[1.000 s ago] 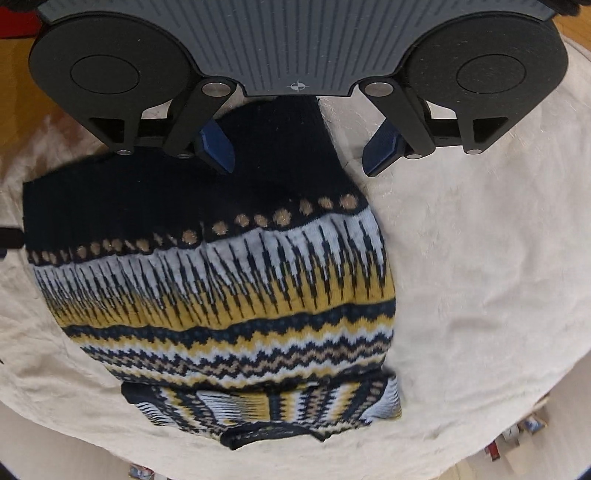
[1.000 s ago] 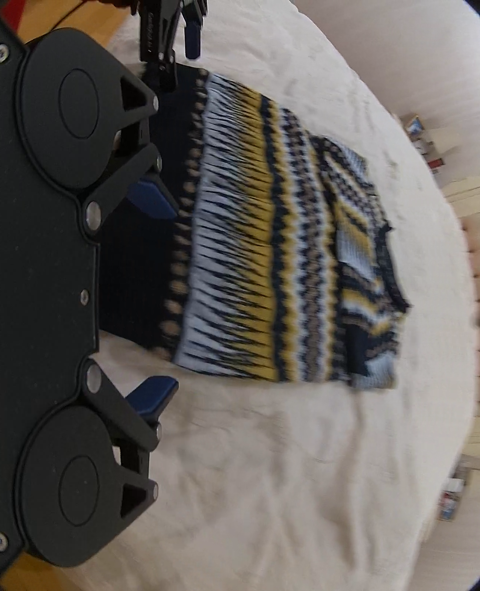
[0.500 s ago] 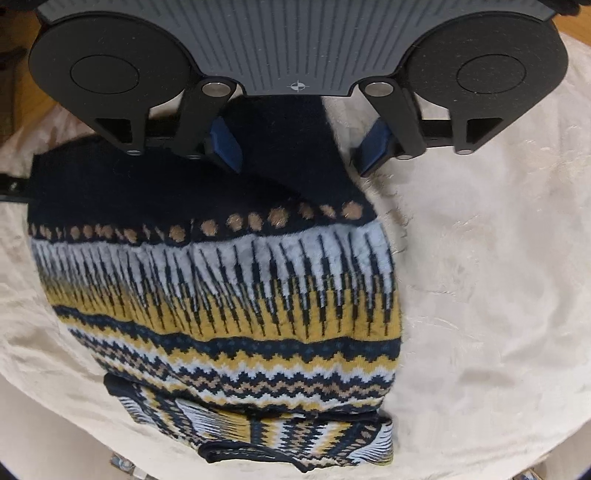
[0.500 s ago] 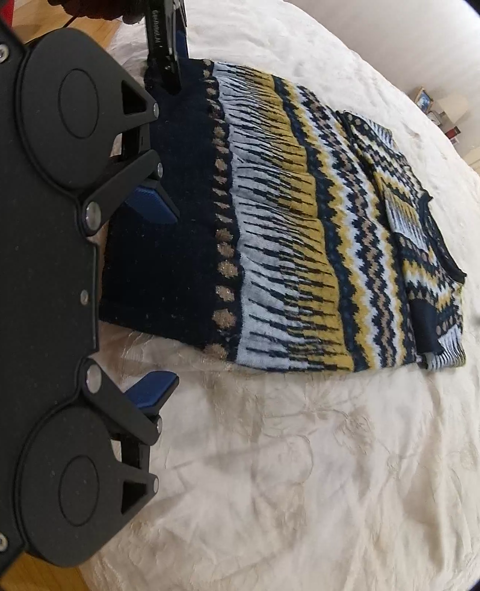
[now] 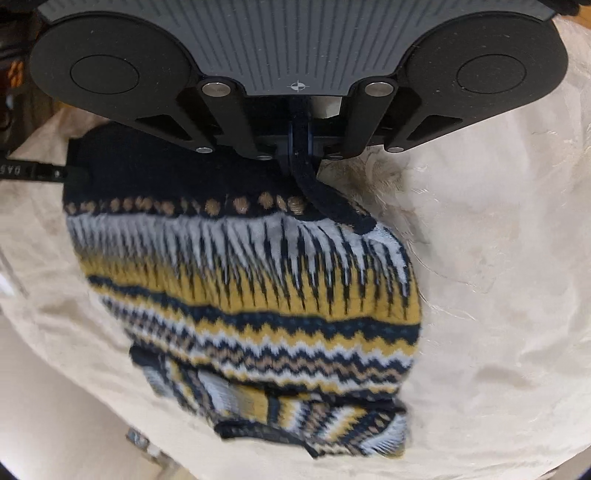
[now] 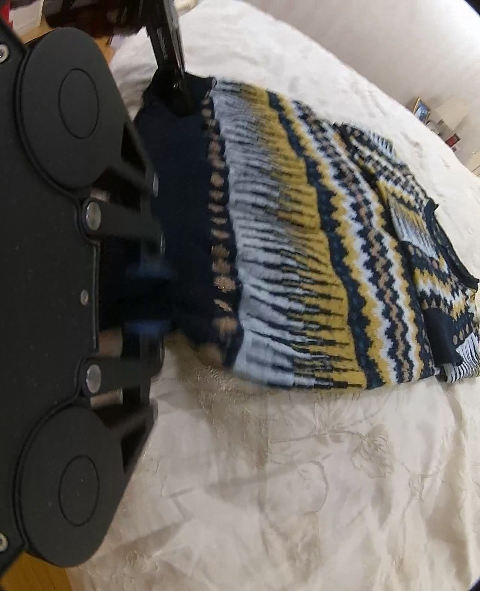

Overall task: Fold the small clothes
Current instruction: 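Grasp the ribbed hem with both grippers side by side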

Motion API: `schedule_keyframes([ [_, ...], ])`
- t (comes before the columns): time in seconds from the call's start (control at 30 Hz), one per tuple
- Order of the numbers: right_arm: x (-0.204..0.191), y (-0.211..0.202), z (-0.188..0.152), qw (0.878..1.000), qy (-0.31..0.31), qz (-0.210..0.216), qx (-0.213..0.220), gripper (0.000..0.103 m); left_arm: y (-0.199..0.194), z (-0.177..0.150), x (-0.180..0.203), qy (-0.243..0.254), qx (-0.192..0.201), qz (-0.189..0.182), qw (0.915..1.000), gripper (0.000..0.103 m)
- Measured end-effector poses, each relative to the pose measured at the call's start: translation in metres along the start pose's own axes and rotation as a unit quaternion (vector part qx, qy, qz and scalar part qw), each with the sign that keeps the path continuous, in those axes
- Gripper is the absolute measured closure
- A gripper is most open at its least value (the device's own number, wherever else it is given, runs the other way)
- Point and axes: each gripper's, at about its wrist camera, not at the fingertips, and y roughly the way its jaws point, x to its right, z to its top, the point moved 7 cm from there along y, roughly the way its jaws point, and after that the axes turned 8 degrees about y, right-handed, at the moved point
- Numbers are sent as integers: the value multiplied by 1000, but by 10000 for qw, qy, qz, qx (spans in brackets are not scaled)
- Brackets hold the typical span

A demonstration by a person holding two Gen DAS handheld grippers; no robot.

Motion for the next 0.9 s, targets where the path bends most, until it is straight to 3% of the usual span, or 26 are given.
schedule_keyframes([
  [0.33,-26,-52,25,9964,68,595,608,91,-49,33,7,-86,765,-246,9967,98],
  [0.9,-50,-87,79,9874,-28,1045,1189,91,-79,80,-2,-494,1402,-202,9887,98],
])
